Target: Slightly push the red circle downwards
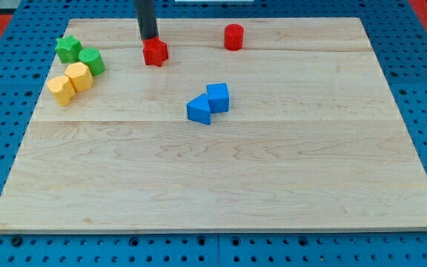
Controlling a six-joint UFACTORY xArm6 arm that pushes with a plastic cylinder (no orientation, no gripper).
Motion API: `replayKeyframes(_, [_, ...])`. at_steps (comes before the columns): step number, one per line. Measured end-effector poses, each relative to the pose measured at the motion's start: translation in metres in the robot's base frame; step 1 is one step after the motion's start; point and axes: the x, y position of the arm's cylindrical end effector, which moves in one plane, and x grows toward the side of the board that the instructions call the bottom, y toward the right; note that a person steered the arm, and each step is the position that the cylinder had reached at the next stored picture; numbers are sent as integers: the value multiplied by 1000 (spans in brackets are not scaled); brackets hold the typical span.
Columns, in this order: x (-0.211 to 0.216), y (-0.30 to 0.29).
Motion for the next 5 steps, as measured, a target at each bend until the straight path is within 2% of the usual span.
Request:
replayKeyframes(1, [-26, 69])
replayKeyframes(3, [-19, 155])
replayKeyframes(4, [-6, 159])
replayKeyframes(5, [-17, 154])
